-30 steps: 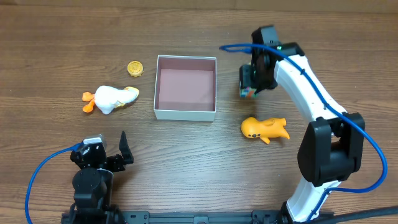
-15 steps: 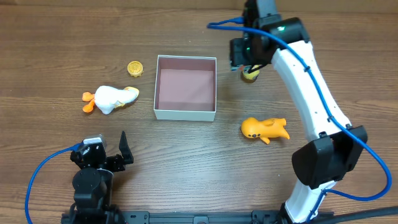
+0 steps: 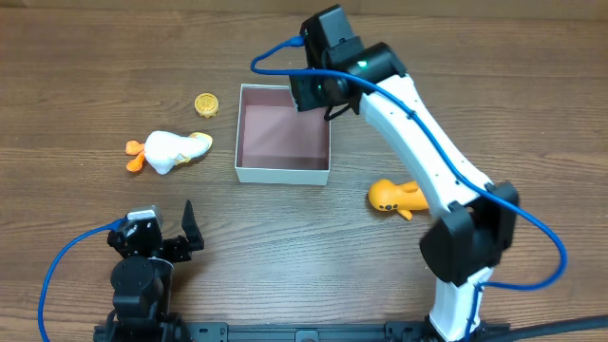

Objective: Pack container
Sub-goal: 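Carry the cube with the right gripper over the box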

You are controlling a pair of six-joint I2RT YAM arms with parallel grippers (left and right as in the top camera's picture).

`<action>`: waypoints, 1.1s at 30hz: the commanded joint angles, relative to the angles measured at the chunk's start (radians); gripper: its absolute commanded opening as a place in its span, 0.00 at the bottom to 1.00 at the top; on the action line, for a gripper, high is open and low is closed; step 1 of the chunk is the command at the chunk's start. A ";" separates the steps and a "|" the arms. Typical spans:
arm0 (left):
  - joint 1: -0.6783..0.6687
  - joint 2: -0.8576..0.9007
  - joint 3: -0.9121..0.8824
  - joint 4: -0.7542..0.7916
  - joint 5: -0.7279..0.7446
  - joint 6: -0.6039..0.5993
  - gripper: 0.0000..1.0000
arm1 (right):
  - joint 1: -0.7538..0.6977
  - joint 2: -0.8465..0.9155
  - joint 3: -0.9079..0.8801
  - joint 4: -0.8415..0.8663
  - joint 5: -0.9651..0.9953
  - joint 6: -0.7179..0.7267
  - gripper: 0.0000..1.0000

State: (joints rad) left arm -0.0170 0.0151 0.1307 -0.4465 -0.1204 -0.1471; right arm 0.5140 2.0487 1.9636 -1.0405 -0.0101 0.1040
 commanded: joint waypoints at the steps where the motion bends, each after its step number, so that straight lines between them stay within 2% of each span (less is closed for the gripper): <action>1: 0.011 -0.010 -0.004 0.002 0.009 0.020 1.00 | 0.003 0.062 0.027 0.014 0.010 0.001 0.51; 11: 0.011 -0.010 -0.004 0.002 0.009 0.020 1.00 | 0.001 0.121 0.027 0.063 0.027 0.010 0.51; 22: 0.011 -0.010 -0.004 0.002 0.009 0.020 1.00 | 0.001 0.123 0.019 0.085 0.150 0.205 0.48; 33: 0.011 -0.010 -0.004 0.002 0.009 0.020 1.00 | 0.001 0.125 -0.040 0.091 0.149 0.238 0.47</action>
State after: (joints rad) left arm -0.0170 0.0147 0.1307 -0.4465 -0.1200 -0.1471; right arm 0.5140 2.1704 1.9476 -0.9424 0.1238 0.3214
